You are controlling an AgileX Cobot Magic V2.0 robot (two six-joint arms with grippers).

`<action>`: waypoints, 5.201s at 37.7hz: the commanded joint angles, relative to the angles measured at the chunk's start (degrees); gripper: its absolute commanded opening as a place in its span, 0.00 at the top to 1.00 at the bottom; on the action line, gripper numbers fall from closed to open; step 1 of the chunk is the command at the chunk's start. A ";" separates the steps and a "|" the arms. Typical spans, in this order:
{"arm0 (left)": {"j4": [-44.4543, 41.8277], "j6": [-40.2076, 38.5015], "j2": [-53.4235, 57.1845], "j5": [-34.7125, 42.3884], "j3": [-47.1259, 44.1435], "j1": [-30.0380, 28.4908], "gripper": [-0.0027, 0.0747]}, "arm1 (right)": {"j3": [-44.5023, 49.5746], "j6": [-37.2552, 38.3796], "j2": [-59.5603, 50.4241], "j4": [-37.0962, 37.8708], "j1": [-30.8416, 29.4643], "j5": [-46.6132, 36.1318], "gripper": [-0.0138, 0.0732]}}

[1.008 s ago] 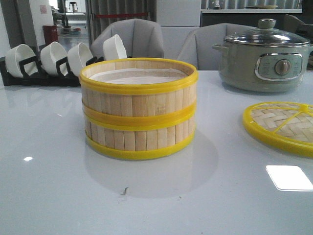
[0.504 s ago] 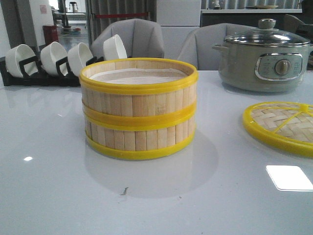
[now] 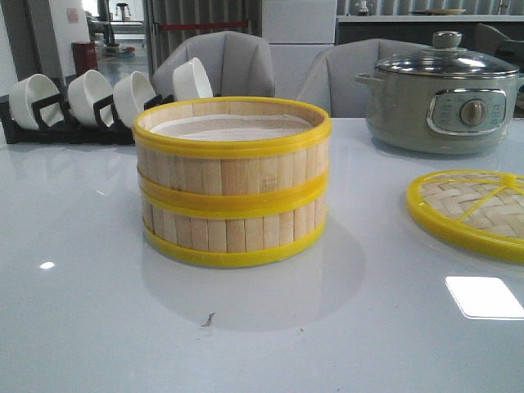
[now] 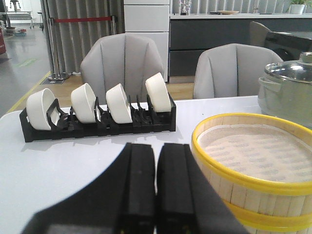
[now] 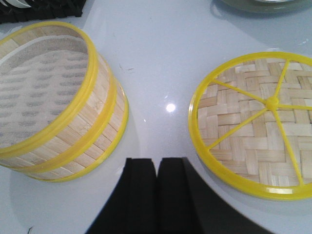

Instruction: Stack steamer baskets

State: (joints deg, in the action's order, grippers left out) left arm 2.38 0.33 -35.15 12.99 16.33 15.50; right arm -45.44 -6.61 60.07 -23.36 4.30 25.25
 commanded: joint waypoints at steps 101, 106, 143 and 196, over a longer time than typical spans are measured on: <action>0.07 0.15 -0.32 5.30 1.67 -0.08 0.84 | -31.34 -2.57 47.81 8.67 -10.50 4.68 0.52; 0.07 0.15 -0.32 5.30 1.67 -0.08 0.84 | -31.34 -2.57 48.17 8.67 -9.95 4.62 0.54; 0.07 0.15 -0.32 5.30 1.67 -0.08 0.84 | -42.98 -2.51 30.64 5.62 1.89 13.24 0.78; 0.07 0.15 -0.32 5.30 1.67 -0.08 0.84 | -66.82 -2.46 49.43 9.84 24.24 19.86 0.78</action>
State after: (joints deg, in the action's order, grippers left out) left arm 2.38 0.33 -35.15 12.99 16.33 15.50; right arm -109.99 -8.89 113.10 -13.08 29.37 49.79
